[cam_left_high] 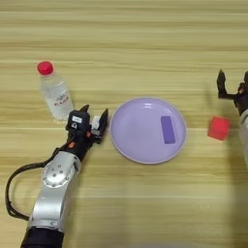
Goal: Move the objects on the table
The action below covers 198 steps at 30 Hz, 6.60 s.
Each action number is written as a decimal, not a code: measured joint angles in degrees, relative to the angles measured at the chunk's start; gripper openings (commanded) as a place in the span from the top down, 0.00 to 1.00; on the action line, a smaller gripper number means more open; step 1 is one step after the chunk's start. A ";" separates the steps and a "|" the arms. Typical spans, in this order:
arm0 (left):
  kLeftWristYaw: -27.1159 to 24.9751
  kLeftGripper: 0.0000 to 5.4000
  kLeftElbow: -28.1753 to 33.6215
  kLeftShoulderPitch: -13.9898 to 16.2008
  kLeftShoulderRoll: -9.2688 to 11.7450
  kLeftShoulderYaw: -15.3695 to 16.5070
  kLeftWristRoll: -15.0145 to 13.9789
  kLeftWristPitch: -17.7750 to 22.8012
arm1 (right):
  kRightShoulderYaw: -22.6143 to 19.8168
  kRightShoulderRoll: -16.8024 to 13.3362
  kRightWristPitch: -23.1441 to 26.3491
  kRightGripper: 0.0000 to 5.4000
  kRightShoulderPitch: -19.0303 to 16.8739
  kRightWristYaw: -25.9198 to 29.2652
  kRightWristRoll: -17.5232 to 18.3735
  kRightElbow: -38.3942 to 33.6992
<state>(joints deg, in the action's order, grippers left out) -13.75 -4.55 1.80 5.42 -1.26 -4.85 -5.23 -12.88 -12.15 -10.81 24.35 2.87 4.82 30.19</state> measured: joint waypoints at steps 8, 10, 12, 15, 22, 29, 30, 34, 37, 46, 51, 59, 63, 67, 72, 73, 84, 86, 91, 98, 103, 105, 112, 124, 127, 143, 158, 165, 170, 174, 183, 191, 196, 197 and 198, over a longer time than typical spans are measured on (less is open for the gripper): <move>0.02 0.21 -0.49 0.24 0.39 0.40 0.12 -0.01 | 0.00 0.00 0.00 0.00 0.00 0.00 0.00 0.00; 0.00 0.17 -0.11 1.22 0.81 0.51 0.13 0.04 | -0.02 -0.01 0.00 0.00 -0.01 -0.01 0.00 0.00; 0.02 0.14 0.09 2.14 1.33 0.68 0.19 0.27 | -0.03 -0.01 0.00 0.00 -0.01 -0.01 0.00 0.00; 0.20 0.09 0.09 2.70 2.12 1.16 0.24 0.43 | -0.02 0.00 0.00 0.00 0.00 -0.01 0.00 0.00; 0.64 0.00 1.17 3.74 2.48 1.31 0.25 0.54 | 0.00 0.00 0.00 0.00 -0.01 -0.01 0.00 -0.03; 0.82 0.00 3.42 5.06 3.02 1.67 0.27 1.21 | 0.03 0.01 0.00 0.00 -0.01 -0.01 0.00 -0.06; 0.78 0.00 3.98 5.44 3.16 1.65 0.27 1.55 | 0.05 0.05 0.00 0.00 -0.01 0.00 0.00 -0.08; 0.80 0.00 4.27 6.00 3.17 1.37 0.45 2.27 | 0.07 0.26 0.00 0.00 -0.01 0.00 0.00 -0.09; 0.82 0.00 4.28 6.16 3.17 1.16 0.60 2.36 | 0.07 0.39 0.00 0.00 -0.01 0.01 0.00 -0.09; 0.64 0.00 4.44 7.41 2.68 -0.69 0.93 2.44 | 0.07 0.45 0.00 0.00 -0.01 0.03 0.00 -0.08; 0.73 0.00 4.29 7.42 2.66 -0.75 1.10 2.41 | 0.07 0.58 0.00 0.00 -0.01 0.02 -0.01 -0.08; 0.92 0.00 1.43 7.21 2.66 -0.62 2.06 2.20 | 0.07 0.74 0.00 0.00 -0.01 0.03 -0.01 -0.08; 1.19 0.00 -0.48 6.40 2.73 0.09 2.22 1.59 | 0.07 0.77 -0.01 0.00 -0.01 0.03 -0.01 -0.08; 1.18 0.00 -1.80 5.77 2.66 0.26 2.28 0.32 | 0.08 0.89 -0.01 0.00 -0.01 0.05 -0.01 -0.08; 1.19 0.00 -3.55 4.66 2.64 0.28 2.41 -0.95 | 0.11 0.98 -0.01 0.00 -0.01 0.05 -0.01 -0.08; 1.18 0.00 -3.86 4.49 2.63 0.22 2.40 -1.22 | 0.11 0.98 -0.01 0.00 -0.01 0.05 -0.01 -0.09; 1.15 0.00 -8.52 1.50 2.00 -0.24 2.32 -3.78 | 0.17 1.06 0.00 0.00 -0.01 0.04 -0.01 -0.54; 1.12 0.00 -9.00 1.32 1.93 -0.26 2.31 -4.14 | 0.18 1.06 0.00 0.00 -0.01 0.04 -0.01 -0.80; 0.81 0.07 -9.99 0.83 1.90 -0.24 2.17 -4.48 | 0.17 1.07 0.00 0.00 -0.01 0.04 0.00 -0.86; -0.22 0.22 -10.32 0.75 1.89 0.05 0.71 -4.49 | 0.17 1.09 0.00 0.00 -0.01 0.03 0.00 -0.86; -0.25 0.33 -10.40 0.72 1.92 0.05 0.54 -4.52 | 0.17 1.09 0.00 0.00 -0.01 0.03 0.00 -0.86; -0.25 0.37 -10.63 0.61 1.92 0.05 0.53 -4.57 | 0.17 1.10 0.00 0.00 -0.01 0.03 0.00 -0.86; -0.31 0.52 -10.89 0.36 1.92 0.06 0.39 -4.72 | 0.17 1.10 0.00 0.00 -0.01 0.02 0.00 -0.86; -0.48 0.63 -11.10 0.36 1.90 0.38 0.09 -5.08 | 0.16 1.10 0.00 0.00 -0.01 0.01 0.00 -0.86; -0.70 0.63 -11.15 0.36 1.90 0.46 -0.12 -5.15 | 0.16 1.10 0.00 0.00 -0.01 0.01 0.00 -0.86; -0.03 0.63 5.25 2.23 1.11 0.25 -0.22 -1.81 | 0.16 1.13 -0.04 0.00 0.01 0.01 -0.01 -0.16; -2.72 0.63 0.63 -1.40 -2.59 -9.46 1.60 -1.28 | 0.37 1.50 -0.18 0.00 0.03 -0.14 -0.04 0.02; -2.86 0.63 -7.82 -4.51 -2.94 -10.41 2.41 -2.67 | 0.53 1.82 -0.18 0.00 0.02 -0.78 -0.06 -0.30; -2.76 0.63 -11.36 -5.68 -3.58 -10.35 2.43 -4.16 | 0.89 1.94 -0.18 0.00 0.00 -1.14 -0.06 -0.79; -2.66 0.58 -11.85 -6.06 -3.64 -10.34 2.71 -4.58 | 1.01 1.96 -0.17 0.00 -0.01 -1.15 -0.06 -1.06; -2.07 0.43 -11.94 -6.16 -3.63 -10.35 4.53 -5.14 | 1.14 2.04 -0.17 0.00 -0.02 -1.17 -0.06 -1.07; -1.94 0.29 -11.65 -6.14 -3.66 -10.36 4.67 -5.17 | 1.22 2.18 -0.16 0.00 -0.03 -1.18 -0.08 -1.08; -2.34 0.22 -10.63 -6.12 -4.38 -9.47 3.35 -6.52 | 1.35 2.18 -0.17 0.00 -0.10 -1.18 -0.14 -1.12; -2.40 0.19 -10.64 -6.12 -4.44 -9.25 3.06 -6.53 | 1.37 2.18 -0.16 0.00 -0.12 -1.18 -0.14 -1.14; -2.52 0.18 -10.65 -6.13 -4.46 -8.71 2.33 -6.60 | 1.44 2.18 -0.16 0.00 -0.16 -1.18 -0.16 -1.16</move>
<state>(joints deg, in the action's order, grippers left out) -16.27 -15.19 -4.34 0.96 -9.97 -2.52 -11.83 -11.44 -9.96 -10.98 24.19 1.69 4.66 29.03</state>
